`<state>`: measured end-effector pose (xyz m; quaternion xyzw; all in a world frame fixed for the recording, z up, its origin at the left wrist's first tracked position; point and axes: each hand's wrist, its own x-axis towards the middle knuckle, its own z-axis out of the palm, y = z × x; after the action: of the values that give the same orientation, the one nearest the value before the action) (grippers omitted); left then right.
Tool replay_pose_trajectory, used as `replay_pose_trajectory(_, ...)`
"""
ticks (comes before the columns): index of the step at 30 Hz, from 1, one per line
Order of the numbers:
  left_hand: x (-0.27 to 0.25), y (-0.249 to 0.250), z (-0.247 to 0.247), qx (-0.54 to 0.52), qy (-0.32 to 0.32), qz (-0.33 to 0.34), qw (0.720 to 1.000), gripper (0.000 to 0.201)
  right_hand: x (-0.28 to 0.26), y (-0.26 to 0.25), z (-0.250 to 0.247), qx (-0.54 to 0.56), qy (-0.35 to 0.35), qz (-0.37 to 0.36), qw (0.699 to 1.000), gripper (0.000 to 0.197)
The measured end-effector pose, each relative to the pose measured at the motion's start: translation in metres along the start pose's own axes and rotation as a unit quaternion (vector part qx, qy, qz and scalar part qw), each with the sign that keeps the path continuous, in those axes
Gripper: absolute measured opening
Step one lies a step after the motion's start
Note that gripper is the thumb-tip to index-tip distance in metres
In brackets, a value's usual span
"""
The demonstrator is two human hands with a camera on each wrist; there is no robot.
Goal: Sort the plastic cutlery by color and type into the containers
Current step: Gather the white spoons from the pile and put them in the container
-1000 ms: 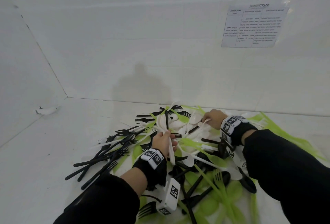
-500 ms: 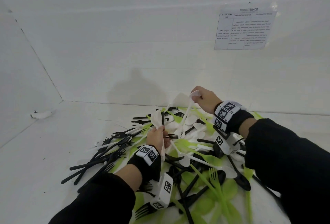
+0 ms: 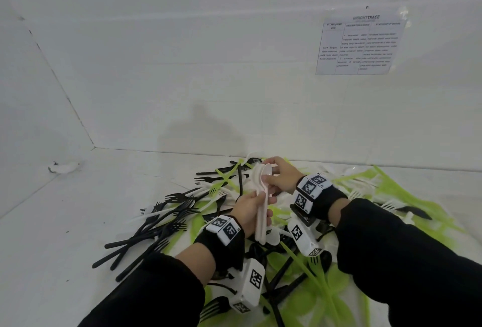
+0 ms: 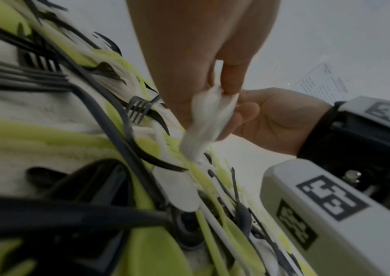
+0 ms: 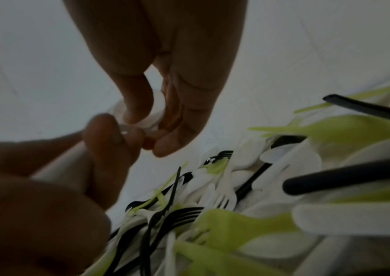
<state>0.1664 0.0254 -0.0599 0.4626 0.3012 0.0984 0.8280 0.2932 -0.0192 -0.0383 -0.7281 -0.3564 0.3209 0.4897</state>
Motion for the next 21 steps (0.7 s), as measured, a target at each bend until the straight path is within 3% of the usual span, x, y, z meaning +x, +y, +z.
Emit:
replay_pose_trajectory(4,0.001,-0.002,-0.002,-0.002,0.013,-0.032,0.999,0.019,0.005,0.002,-0.004,-0.080,-0.004,0.039,0.996,0.018)
replay_pose_trajectory(6,0.005,-0.002,-0.004,0.004,0.050,-0.015,0.999,0.016,0.006,0.006,-0.015,-0.152,0.018,0.084,0.985,0.031)
replay_pose_trajectory(9,0.011,-0.001,-0.012,0.014,0.098,0.000,0.995,0.018,0.004,0.020,-0.028,-0.424,0.011,0.104,0.900,0.035)
replay_pose_trajectory(11,0.015,0.000,-0.017,0.024,0.111,0.000,0.994,0.018,0.004,0.031,-0.029,-0.502,-0.051,0.113,0.856,0.032)
replay_pose_trajectory(16,0.020,-0.001,-0.023,0.011,0.131,-0.001,0.991,0.013,0.012,0.046,-0.037,-0.508,-0.082,0.096,0.852,0.046)
replay_pose_trajectory(19,0.022,-0.004,-0.025,0.007,0.144,0.003,0.990,0.016,0.014,0.045,-0.039,-0.516,-0.054,0.091,0.850,0.033)
replay_pose_trajectory(21,0.023,-0.006,-0.025,0.008,0.153,0.006,0.988,0.020,0.015,0.043,-0.040,-0.495,0.003,0.070,0.866,0.028)
